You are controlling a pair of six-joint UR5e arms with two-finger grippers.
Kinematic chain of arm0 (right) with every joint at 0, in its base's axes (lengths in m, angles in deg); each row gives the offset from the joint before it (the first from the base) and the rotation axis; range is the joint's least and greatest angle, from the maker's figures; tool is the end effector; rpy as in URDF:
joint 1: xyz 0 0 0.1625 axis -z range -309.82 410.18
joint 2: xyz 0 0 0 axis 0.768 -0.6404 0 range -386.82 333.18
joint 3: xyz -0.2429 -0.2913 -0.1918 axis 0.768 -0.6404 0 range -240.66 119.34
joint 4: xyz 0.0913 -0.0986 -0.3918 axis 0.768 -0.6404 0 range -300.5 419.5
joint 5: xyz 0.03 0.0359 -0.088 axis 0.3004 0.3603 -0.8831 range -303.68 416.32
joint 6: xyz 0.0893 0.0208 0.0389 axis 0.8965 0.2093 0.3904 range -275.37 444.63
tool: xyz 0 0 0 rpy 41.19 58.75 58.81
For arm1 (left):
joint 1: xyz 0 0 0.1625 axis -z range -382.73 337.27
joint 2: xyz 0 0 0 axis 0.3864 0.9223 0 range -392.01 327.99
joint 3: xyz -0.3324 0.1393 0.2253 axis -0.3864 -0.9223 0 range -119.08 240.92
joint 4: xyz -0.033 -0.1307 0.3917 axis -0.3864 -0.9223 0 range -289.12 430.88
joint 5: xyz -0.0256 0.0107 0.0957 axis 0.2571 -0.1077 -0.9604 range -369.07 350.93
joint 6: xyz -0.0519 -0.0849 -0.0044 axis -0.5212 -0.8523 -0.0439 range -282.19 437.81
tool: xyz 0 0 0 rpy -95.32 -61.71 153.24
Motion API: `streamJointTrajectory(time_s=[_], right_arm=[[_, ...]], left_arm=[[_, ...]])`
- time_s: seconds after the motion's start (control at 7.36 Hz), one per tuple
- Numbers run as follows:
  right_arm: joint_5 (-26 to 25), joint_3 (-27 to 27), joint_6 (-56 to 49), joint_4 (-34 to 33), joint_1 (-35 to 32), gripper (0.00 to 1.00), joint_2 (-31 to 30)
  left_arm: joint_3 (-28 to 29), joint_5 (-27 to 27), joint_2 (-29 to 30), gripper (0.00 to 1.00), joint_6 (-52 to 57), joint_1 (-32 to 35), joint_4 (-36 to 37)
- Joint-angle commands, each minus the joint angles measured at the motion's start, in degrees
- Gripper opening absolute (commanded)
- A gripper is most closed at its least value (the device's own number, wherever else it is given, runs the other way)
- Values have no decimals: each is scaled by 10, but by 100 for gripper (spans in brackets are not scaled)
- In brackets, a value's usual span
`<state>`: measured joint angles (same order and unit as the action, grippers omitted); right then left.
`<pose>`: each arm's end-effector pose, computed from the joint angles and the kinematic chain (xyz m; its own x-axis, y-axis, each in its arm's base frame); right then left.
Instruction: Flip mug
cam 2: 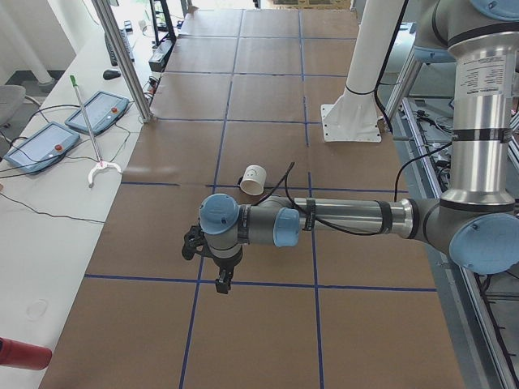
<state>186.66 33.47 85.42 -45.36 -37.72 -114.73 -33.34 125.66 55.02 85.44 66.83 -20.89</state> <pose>0.0507 -0.4947 0.6347 0.7657 0.0828 0.6378 0.0258 0.9869 -0.1591 -0.0596 -0.4738 0.6434 0.7029 0.1753 -0.6894 -0.1019 0.9840 0.1464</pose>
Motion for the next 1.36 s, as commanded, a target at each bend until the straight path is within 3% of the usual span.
streamJointTrajectory(time_s=[0.0, 0.27, 0.41, 0.81, 1.09, 1.22], right_arm=[[0, 0, 0, 0, 0, 100, 0], [0, 0, 0, 0, 0, 100, 0], [0, 0, 0, 0, 0, 100, -1], [0, 0, 0, 0, 0, 100, 0], [0, 0, 0, 0, 0, 100, 0], [0, 0, 0, 0, 0, 100, -1]], left_arm=[[-3, 1, 6, 100, -2, -1, -42], [-4, 0, 6, 100, -19, -1, -57], [-2, -1, 1, 100, -73, -4, -106], [1, -48, -50, 100, -346, -123, -350], [2, -66, -96, 100, -565, -218, -579], [2, -120, -100, 100, -675, -282, -655]])
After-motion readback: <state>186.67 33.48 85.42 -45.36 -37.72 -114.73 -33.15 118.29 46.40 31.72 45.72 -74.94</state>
